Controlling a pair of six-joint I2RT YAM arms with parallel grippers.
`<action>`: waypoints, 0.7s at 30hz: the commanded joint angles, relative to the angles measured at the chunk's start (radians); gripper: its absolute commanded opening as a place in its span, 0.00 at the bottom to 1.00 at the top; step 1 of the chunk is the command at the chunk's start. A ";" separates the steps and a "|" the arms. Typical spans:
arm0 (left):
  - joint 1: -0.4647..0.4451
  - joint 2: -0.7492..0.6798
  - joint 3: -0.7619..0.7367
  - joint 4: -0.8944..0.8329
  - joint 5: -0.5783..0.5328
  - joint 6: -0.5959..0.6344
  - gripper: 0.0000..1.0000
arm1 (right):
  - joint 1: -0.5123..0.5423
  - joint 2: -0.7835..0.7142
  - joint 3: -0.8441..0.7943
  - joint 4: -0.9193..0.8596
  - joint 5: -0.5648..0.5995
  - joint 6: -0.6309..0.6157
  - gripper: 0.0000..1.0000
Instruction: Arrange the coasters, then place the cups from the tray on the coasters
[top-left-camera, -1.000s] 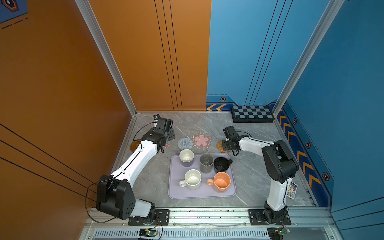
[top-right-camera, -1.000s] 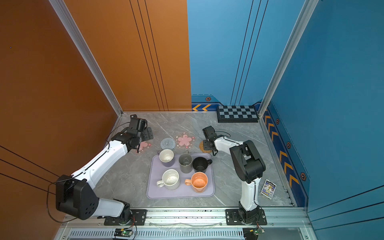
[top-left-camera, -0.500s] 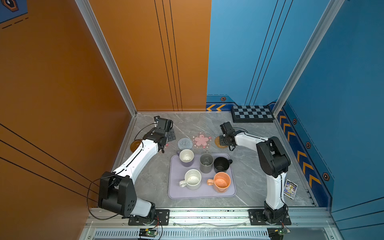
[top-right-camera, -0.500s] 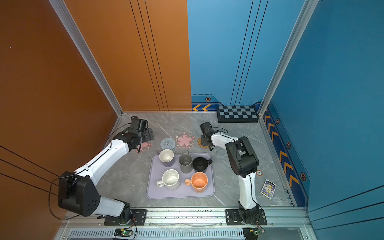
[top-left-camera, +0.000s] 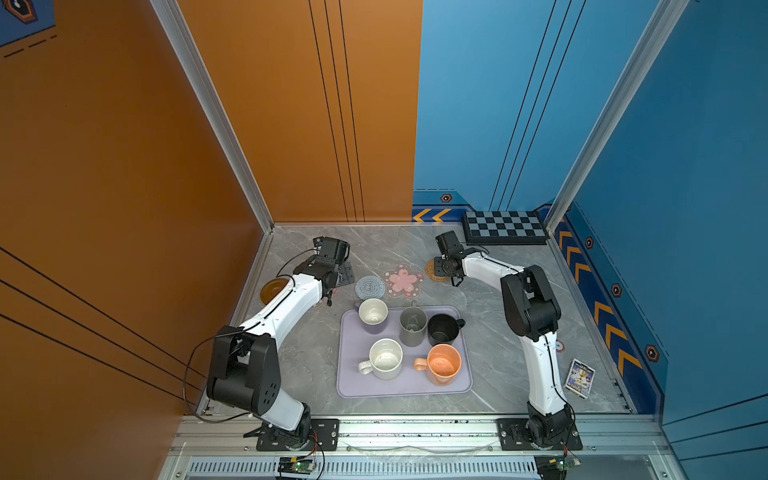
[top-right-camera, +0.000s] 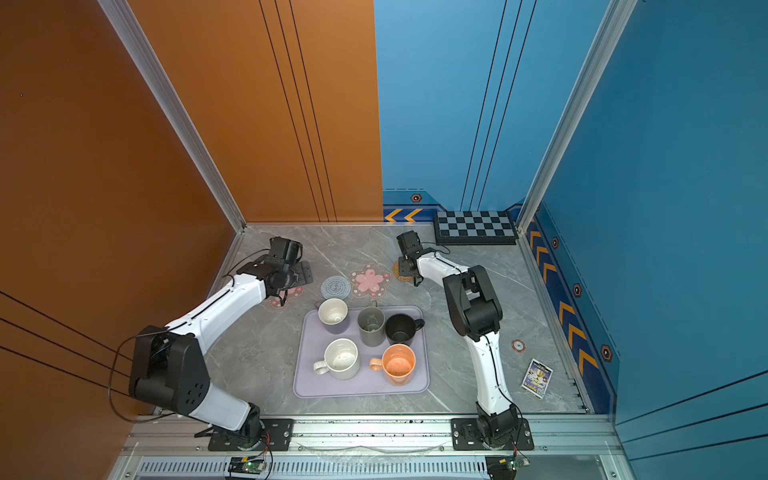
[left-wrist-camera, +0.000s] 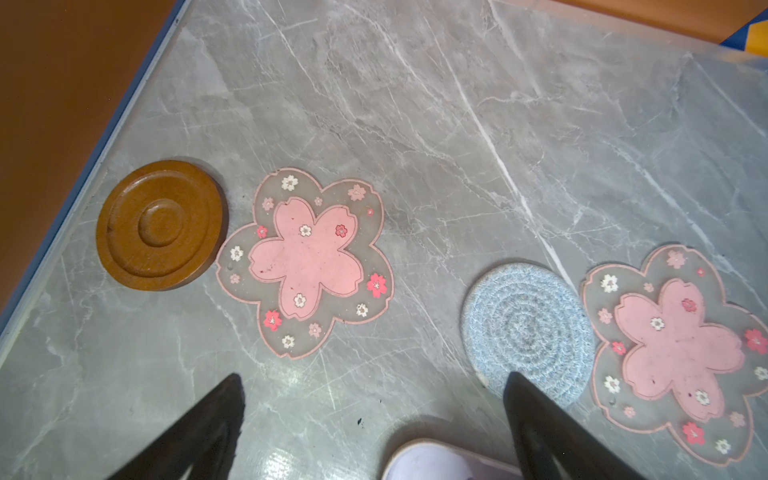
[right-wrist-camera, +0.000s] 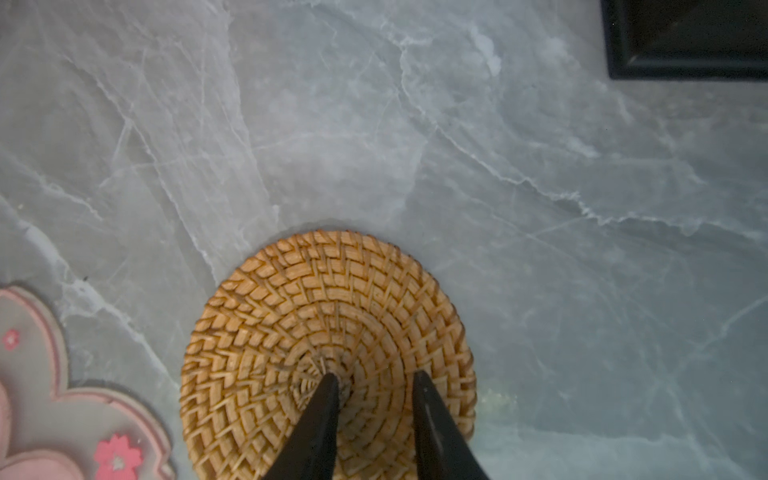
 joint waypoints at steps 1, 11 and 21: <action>0.010 0.034 0.046 -0.022 0.029 -0.004 0.98 | -0.027 0.102 0.070 -0.163 -0.010 0.028 0.32; 0.007 0.134 0.113 -0.022 0.080 -0.012 0.98 | -0.056 0.157 0.213 -0.201 -0.011 0.016 0.33; -0.010 0.184 0.159 -0.020 0.102 0.001 0.98 | -0.068 0.271 0.417 -0.241 -0.048 -0.010 0.33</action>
